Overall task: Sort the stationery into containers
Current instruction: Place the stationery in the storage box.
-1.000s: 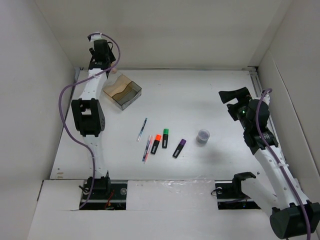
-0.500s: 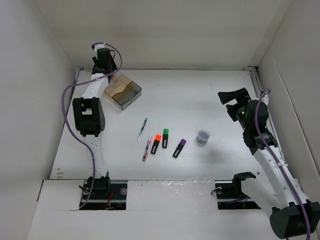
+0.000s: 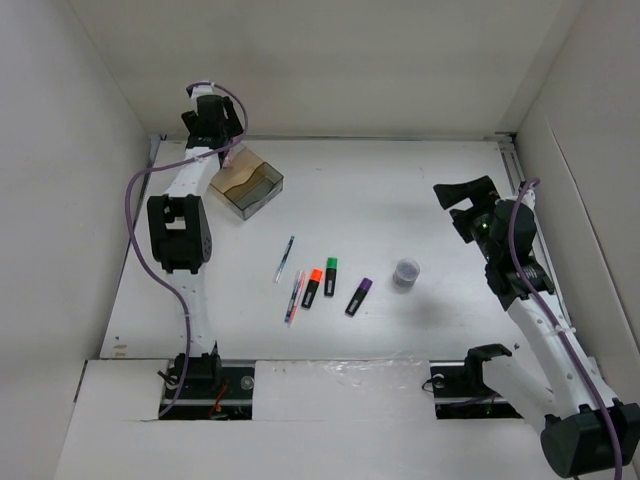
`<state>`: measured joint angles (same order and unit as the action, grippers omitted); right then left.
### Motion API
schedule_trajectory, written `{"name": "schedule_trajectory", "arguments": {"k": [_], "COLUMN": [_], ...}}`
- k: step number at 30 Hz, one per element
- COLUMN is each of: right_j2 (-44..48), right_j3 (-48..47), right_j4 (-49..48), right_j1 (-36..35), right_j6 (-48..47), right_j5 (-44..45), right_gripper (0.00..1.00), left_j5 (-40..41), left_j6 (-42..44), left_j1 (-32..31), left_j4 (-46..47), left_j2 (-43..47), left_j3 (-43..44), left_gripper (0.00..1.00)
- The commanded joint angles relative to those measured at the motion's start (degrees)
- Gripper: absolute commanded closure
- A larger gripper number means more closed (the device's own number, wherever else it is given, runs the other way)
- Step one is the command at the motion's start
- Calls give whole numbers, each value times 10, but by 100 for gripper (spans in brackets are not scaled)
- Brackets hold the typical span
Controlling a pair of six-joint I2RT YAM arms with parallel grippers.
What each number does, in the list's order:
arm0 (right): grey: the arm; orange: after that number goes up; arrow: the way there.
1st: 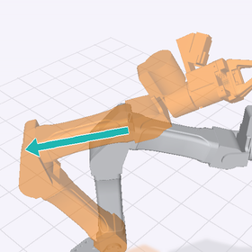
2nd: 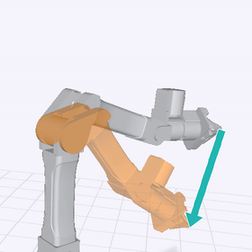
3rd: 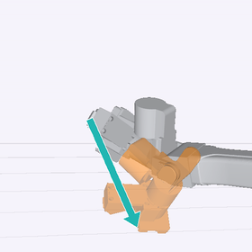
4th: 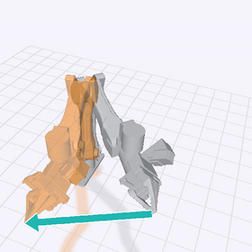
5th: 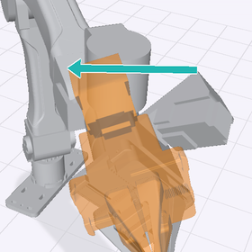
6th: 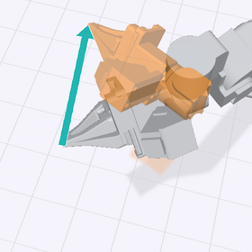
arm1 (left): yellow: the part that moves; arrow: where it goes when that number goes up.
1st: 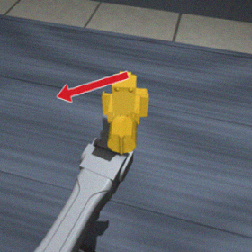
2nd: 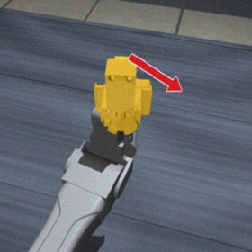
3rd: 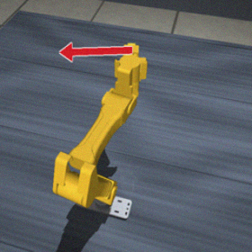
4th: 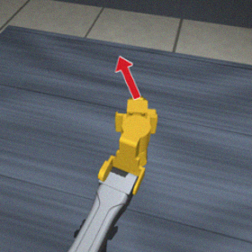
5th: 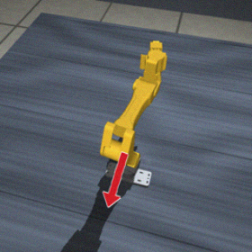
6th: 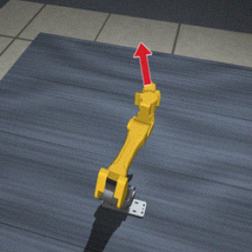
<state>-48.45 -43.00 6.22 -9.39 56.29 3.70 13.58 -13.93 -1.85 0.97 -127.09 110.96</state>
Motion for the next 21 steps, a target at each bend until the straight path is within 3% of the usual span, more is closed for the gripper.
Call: {"name": "schedule_trajectory", "arguments": {"k": [1, 8, 12, 14, 16, 21], "right_j2": [7, 7, 12, 12, 19, 25], "right_j3": [-2, -2, -2, -2, -2, -2], "right_j4": [-27, -27, -27, -27, -27, -27], "right_j1": [-4, -4, -4, -4, -4, -4], "right_j6": [-7, -7, -7, -7, -7, -7], "right_j5": [-6, 1, -5, 2, 2, 9], "right_gripper": [0, 0, 0, 0, 8, 61], "left_j5": [6, 2, -34, -51, -51, -73], "left_j6": [7, 12, -28, -44, -44, -13], "left_j1": [-6, -11, -17, -17, -45, -140], "left_j4": [23, 37, 74, 89, 99, 161], "left_j2": [35, 114, 177, 209, 230, 290], "left_j3": [-8, -33, -93, -129, -159, -286], "left_gripper": [25, 22, 29, 39, 48, 53]}}
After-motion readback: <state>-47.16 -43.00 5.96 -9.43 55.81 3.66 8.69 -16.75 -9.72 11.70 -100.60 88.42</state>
